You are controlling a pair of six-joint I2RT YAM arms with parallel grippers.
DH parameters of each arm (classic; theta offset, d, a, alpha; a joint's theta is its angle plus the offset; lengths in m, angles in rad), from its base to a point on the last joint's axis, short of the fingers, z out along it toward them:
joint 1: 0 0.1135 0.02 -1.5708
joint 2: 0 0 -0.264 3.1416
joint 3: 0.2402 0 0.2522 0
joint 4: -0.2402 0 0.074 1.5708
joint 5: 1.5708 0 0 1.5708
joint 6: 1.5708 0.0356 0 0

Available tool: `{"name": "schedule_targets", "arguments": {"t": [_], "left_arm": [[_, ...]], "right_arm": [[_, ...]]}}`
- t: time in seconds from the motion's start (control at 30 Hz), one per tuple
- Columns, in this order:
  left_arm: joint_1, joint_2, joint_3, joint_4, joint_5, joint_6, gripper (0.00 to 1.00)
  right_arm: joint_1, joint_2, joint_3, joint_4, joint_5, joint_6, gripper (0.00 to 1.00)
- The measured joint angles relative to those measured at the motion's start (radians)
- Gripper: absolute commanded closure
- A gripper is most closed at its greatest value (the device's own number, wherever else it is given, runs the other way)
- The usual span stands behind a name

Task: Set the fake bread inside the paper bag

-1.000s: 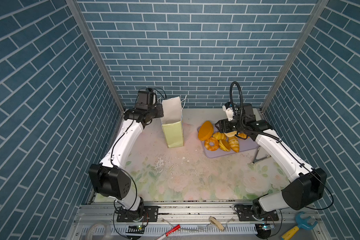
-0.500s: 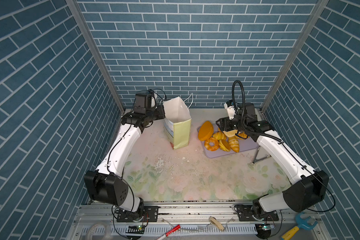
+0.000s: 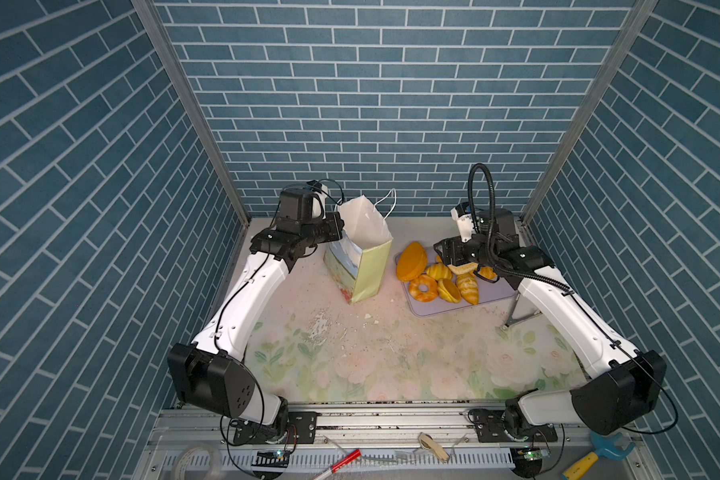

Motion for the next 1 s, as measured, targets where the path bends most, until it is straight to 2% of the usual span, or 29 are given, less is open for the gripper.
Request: {"name": "schedule_targets", "arguments": {"t": [0.3,0.47,0.6,0.7,0.83,1.0], "left_arm": [[-0.107,0.037,0.062,0.04,0.043,-0.016,1.0],[-0.151,0.098,0.141,0.061,0.073,-0.016,1.0],[-0.165,0.103,0.141,0.088,0.102,-0.012,1.0],[-0.166,0.083,0.104,0.122,0.114,0.005,1.0],[-0.152,0.014,-0.019,0.156,0.113,0.032,1.0],[-0.078,-0.065,-0.2,0.211,0.114,0.029,1.0]], "right_arm": [[0.004,-0.023,-0.018,0.007,0.013,0.003,0.21],[0.006,-0.027,-0.018,-0.001,0.083,0.004,0.21],[0.006,-0.042,-0.05,-0.002,0.133,0.011,0.21],[0.006,-0.06,-0.083,-0.001,0.159,0.011,0.21],[0.006,-0.08,-0.108,0.013,0.175,0.011,0.2],[0.006,-0.09,-0.112,0.042,0.184,0.007,0.19]]}}
